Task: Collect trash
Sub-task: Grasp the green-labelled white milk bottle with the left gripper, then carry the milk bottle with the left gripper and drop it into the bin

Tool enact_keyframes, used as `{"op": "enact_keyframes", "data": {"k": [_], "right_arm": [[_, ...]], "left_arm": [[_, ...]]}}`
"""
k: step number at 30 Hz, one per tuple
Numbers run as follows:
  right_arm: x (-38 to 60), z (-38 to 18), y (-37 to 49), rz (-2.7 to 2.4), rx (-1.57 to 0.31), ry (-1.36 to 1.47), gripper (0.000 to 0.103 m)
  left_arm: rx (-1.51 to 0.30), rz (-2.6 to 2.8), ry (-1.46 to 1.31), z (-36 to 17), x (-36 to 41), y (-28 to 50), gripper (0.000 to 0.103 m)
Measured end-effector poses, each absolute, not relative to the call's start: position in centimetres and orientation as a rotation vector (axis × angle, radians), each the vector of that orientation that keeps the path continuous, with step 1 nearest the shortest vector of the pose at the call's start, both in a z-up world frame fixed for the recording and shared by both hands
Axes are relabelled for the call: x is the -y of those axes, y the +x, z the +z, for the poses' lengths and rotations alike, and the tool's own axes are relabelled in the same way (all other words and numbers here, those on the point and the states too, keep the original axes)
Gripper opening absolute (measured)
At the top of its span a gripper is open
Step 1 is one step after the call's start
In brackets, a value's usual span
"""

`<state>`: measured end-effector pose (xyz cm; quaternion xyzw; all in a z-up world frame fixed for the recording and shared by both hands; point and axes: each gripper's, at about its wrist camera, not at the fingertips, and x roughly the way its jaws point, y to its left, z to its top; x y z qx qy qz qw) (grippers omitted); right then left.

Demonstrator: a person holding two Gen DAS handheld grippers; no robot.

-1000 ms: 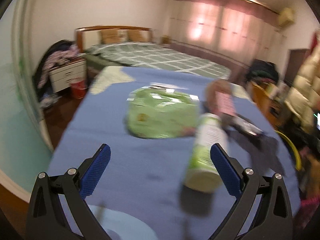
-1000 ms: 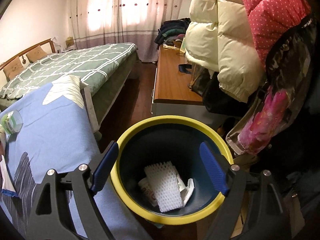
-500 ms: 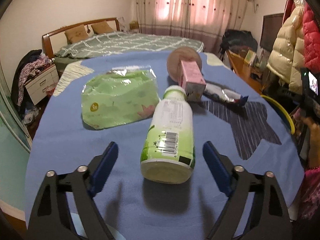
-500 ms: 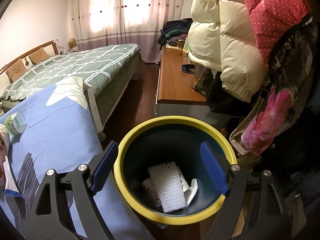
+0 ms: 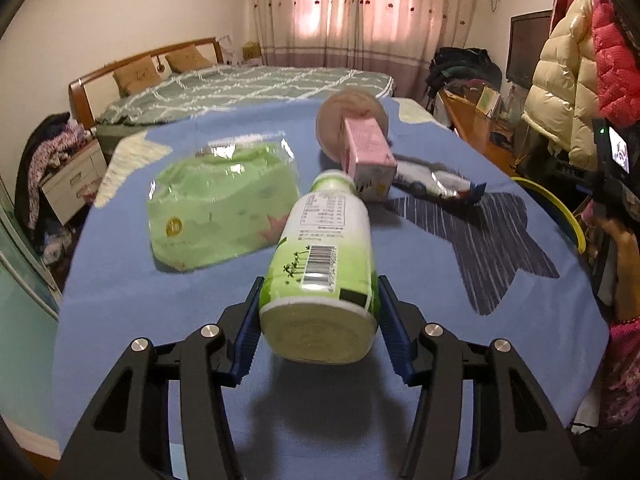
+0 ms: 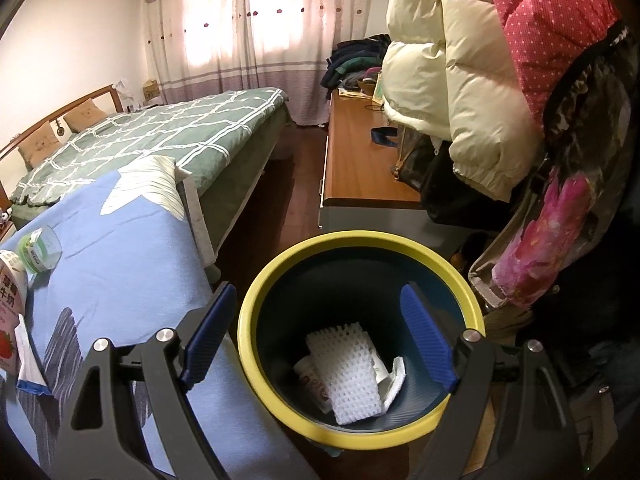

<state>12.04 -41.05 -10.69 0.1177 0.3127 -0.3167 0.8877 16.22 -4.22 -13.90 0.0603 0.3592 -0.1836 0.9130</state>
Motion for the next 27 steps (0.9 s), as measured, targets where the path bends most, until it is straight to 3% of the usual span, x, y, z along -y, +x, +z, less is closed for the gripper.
{"op": "enact_keyframes", "data": {"k": [15, 27], "right_arm": [[41.0, -10.8, 12.1, -0.642, -0.642, 0.261, 0.08], [41.2, -10.7, 12.0, -0.61, -0.629, 0.286, 0.08]], "left_arm": [[-0.601, -0.349, 0.164, -6.8, 5.8, 19.2, 0.052], [-0.61, -0.327, 0.15, -5.0, 8.7, 23.4, 0.052]]}}
